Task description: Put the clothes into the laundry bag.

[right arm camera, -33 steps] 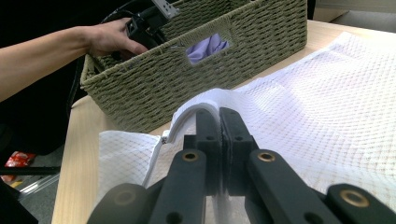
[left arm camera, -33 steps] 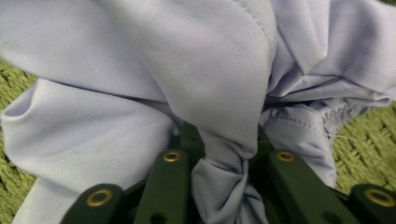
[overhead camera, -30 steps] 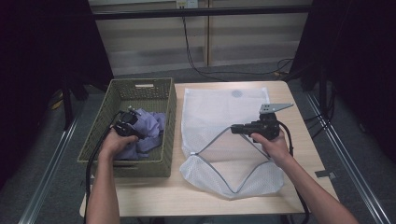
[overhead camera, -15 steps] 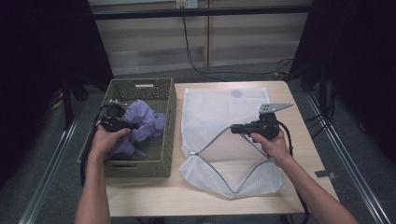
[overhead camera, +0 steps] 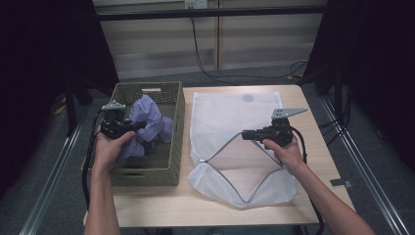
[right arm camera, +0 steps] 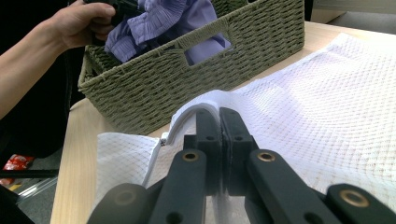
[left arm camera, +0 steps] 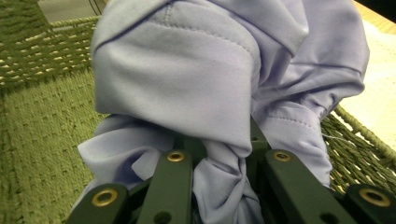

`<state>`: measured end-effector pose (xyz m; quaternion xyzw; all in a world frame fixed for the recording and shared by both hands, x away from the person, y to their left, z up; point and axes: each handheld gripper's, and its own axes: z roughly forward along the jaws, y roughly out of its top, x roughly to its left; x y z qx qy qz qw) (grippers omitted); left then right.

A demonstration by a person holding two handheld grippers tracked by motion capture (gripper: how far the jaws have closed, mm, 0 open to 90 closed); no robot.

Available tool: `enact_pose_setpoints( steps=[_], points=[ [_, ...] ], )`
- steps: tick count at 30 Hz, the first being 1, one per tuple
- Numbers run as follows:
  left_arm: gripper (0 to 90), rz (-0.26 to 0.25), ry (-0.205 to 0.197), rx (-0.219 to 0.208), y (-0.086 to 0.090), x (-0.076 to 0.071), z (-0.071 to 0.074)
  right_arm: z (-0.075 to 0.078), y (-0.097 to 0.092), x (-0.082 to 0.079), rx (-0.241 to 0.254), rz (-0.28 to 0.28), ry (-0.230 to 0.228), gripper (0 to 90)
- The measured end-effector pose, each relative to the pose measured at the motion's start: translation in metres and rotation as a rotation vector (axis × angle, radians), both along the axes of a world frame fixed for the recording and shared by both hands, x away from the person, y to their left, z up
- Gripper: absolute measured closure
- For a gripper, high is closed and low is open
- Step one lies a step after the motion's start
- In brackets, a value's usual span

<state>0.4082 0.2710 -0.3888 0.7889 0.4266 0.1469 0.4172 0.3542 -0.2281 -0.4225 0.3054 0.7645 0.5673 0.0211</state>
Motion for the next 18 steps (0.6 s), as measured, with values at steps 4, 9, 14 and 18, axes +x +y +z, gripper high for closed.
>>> enact_pose_setpoints(
  steps=[4,9,14,18],
  points=[
    [78.7,-0.004,-0.026,-0.009,0.001,-0.005,0.006,0.0,0.001,-0.001,0.003,0.006,-0.001,88.4],
    [78.6,0.006,-0.067,-0.07,0.009,-0.01,0.014,0.001,0.001,-0.001,0.003,0.008,-0.001,88.7],
    [78.6,0.018,-0.104,-0.105,0.015,-0.015,0.023,0.002,0.001,-0.001,0.008,0.008,-0.001,88.7],
    [78.6,0.005,-0.128,-0.126,0.017,-0.019,0.028,0.001,0.001,-0.001,0.008,0.007,0.0,88.7]
  ],
)
